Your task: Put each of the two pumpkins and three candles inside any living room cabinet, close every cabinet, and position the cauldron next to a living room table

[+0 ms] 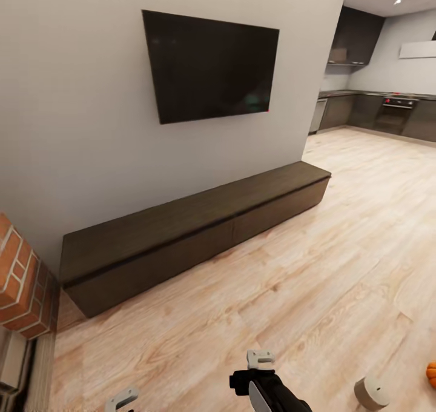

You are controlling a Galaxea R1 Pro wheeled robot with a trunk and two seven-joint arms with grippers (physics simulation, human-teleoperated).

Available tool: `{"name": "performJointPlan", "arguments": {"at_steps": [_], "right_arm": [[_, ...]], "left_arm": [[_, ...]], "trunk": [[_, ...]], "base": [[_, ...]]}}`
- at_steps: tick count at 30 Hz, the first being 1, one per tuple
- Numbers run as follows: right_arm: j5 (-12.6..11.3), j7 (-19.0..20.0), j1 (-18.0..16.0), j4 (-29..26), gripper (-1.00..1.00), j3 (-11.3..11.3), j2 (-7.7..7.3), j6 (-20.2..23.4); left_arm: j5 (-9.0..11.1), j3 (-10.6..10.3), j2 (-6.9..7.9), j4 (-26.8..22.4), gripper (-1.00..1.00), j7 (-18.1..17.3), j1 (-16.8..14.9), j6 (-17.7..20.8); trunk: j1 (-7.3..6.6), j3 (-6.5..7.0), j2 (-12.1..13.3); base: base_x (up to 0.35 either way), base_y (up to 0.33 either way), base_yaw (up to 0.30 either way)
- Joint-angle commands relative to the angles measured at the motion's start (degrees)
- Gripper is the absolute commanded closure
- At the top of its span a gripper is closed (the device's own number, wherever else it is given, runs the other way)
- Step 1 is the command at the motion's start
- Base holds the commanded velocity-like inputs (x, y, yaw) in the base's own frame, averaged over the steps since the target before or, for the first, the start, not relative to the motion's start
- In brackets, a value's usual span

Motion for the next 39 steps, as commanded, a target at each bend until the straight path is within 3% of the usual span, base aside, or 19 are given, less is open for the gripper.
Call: {"name": "performJointPlan", "arguments": {"at_steps": [1,39], "right_arm": [[0.0,0.0,0.0,0.0,-1.00,0.0,0.00,0.0],[0.0,0.0,0.0,0.3,-1.00,0.0,0.00,-1.2]], "left_arm": [[0.0,0.0,0.00,0.0,-1.00,0.0,0.0,0.0],[-0.1,0.0,-0.02,0.1,-1.00,0.0,0.0,0.0]], "trunk": [[0.00,-0.01,0.0],[0.00,-0.01,0.0]], "base": [[0.131,-0.152,0.274],[0.171,-0.129,0.274]]}}
